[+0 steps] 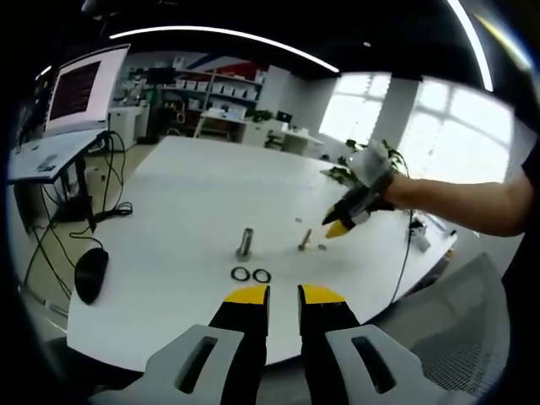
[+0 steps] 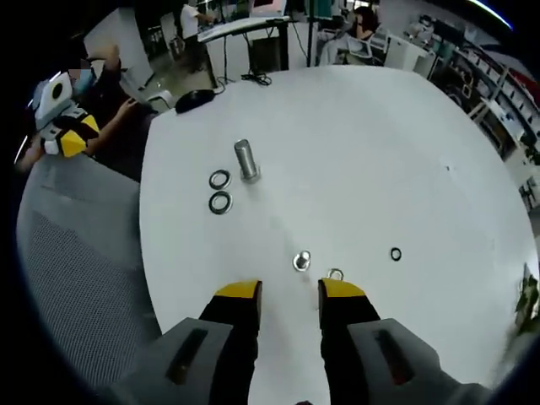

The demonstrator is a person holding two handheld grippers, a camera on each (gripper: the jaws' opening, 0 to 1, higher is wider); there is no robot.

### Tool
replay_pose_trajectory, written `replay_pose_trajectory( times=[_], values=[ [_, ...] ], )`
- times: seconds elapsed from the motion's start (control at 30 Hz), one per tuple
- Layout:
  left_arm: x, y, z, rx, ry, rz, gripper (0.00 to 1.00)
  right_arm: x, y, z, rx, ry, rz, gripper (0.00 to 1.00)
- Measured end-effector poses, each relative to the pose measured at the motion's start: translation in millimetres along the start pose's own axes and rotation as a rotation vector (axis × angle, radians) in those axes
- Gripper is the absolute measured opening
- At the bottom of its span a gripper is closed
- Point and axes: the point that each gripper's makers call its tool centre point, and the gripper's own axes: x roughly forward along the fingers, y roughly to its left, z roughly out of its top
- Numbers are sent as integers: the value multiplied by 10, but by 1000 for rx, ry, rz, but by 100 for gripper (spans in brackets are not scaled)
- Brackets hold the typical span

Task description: Place the washer onto the threaded stud by aligning its center hole with the stud, sliding it down to the base, and recovering from edge contact or off-axis alignment until the washer reaches the visible bottom stop.

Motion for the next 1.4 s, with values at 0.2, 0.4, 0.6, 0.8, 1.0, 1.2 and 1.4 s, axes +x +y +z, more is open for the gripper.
replay_pose_trajectory(
  times=[0.2, 0.4, 0.6, 0.8, 1.0, 1.2, 1.4],
  values=[
    [-4, -10, 2, 0, -3, -1, 11, -35, 66, -92, -7, -28, -21, 29],
    [-18, 6, 46, -12, -30, 6, 11, -49, 123, -124, 49, -97, -17, 28],
    [-19, 13, 51, -14, -32, 9, 11, -18, 152, -217, 100, -138, -21, 28],
    [-16, 16, 47, -14, -28, 11, 11, 7, 145, -339, 175, -164, -33, 28],
    [-19, 15, 42, -14, -26, 12, 11, 16, 150, -403, 207, -174, -33, 28],
    [-22, 15, 33, -16, -24, 12, 11, 19, 135, -422, 221, -179, -39, 28],
    [-20, 13, 25, -16, -19, 11, 11, 53, 112, -503, 213, -153, -61, 28]
  ],
)
